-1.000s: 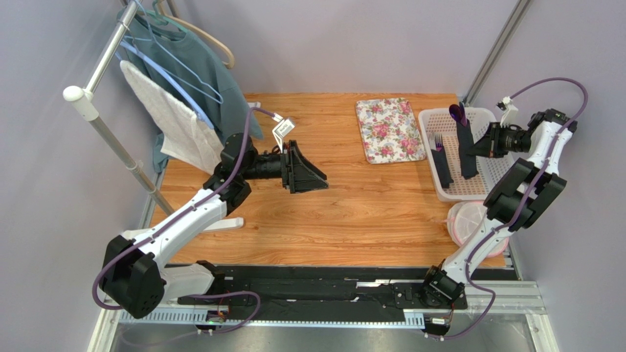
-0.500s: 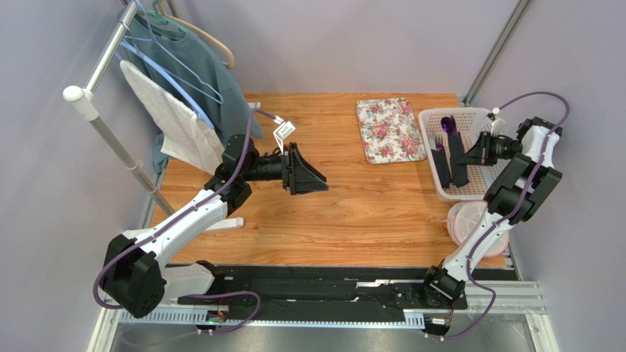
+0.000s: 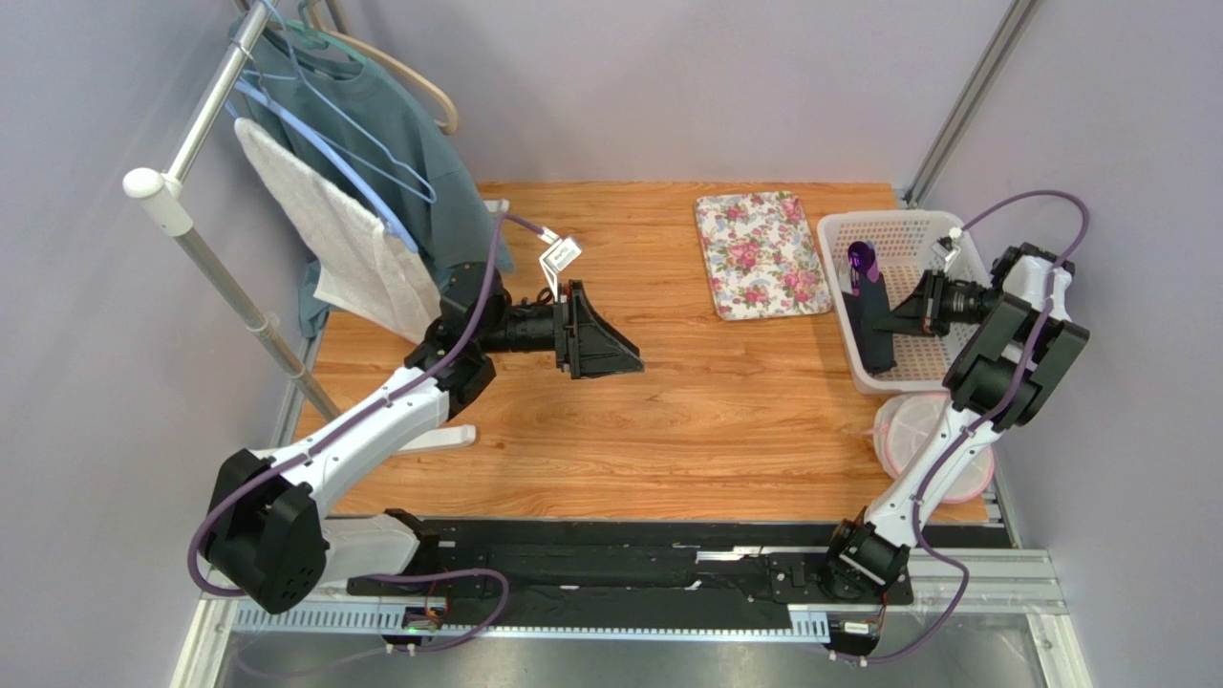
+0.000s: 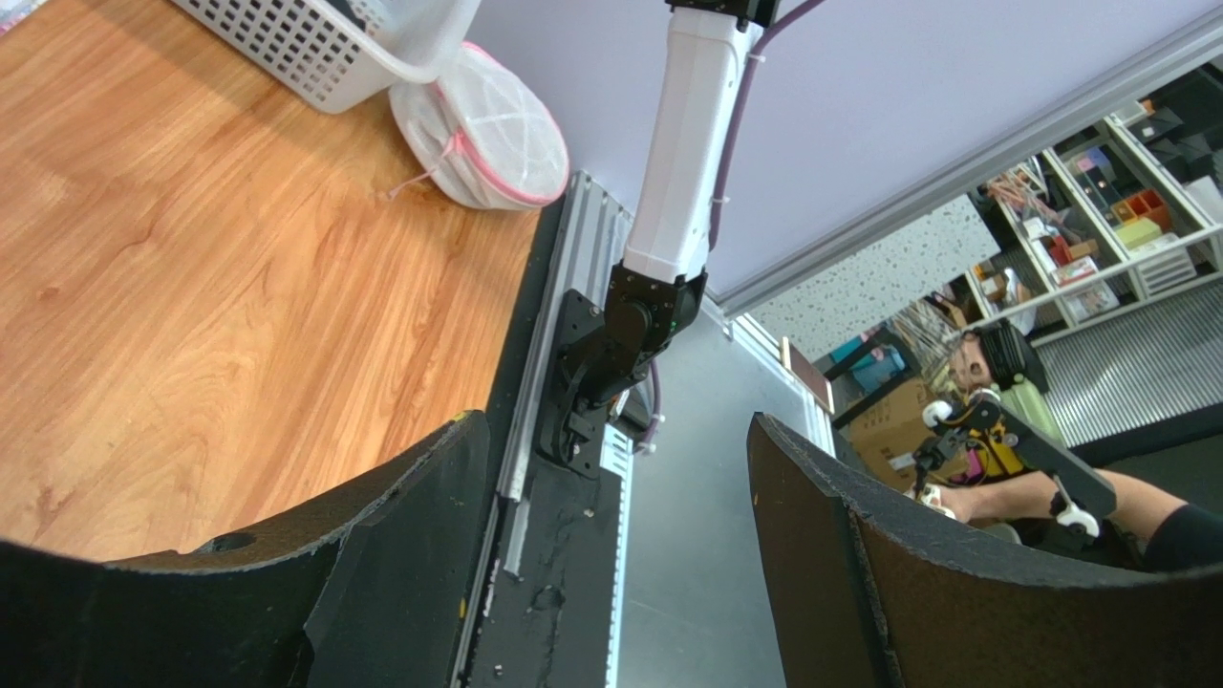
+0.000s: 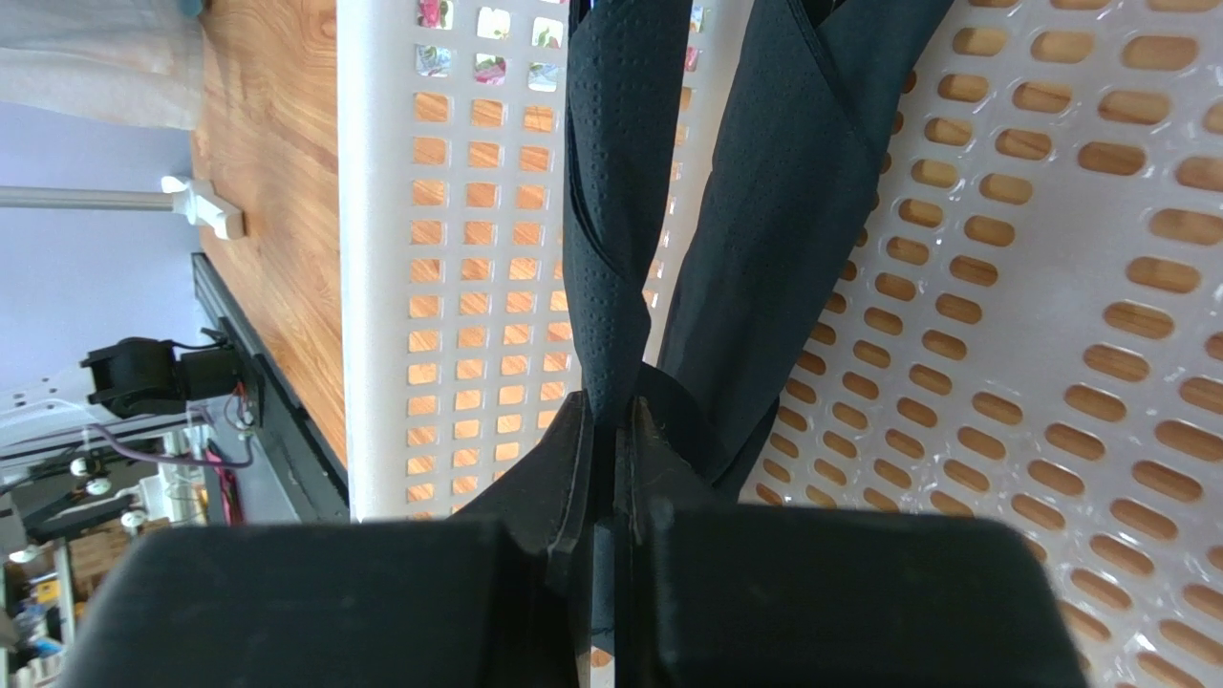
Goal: Place the utensils on the paper napkin and roll it up
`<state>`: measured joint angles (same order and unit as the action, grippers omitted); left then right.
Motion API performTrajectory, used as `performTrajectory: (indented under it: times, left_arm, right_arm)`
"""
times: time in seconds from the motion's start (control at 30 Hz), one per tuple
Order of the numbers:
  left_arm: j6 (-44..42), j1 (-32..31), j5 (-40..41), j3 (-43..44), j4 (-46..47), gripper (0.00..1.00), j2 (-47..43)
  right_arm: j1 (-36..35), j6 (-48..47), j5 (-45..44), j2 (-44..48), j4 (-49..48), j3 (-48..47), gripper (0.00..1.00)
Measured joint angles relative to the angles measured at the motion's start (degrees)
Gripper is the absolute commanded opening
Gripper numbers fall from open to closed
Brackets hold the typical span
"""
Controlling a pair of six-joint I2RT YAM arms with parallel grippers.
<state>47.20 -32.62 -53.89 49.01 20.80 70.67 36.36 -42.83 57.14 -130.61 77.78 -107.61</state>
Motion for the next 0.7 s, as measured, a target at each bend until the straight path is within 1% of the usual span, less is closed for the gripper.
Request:
performTrajectory:
  times: [0.33, 0.57, 0.7]
  left_arm:
    - [0.02, 0.0, -0.02, 0.0, 0.07, 0.75, 0.79]
    - [0.04, 0.0, 0.0, 0.0, 0.07, 0.75, 1.25]
    - [0.15, 0.02, 0.0, 0.0, 0.07, 0.75, 1.7]
  right_arm:
    - [-1.22, 2.08, 1.01, -3.56, 0.0, -0.02, 0.0]
    - [-1.64, 6.95, -1.49, -4.2, -2.01, 0.59, 0.0]
    - [-1.75, 10.82, -3.78, -4.02, -5.25, 1.88, 0.07]
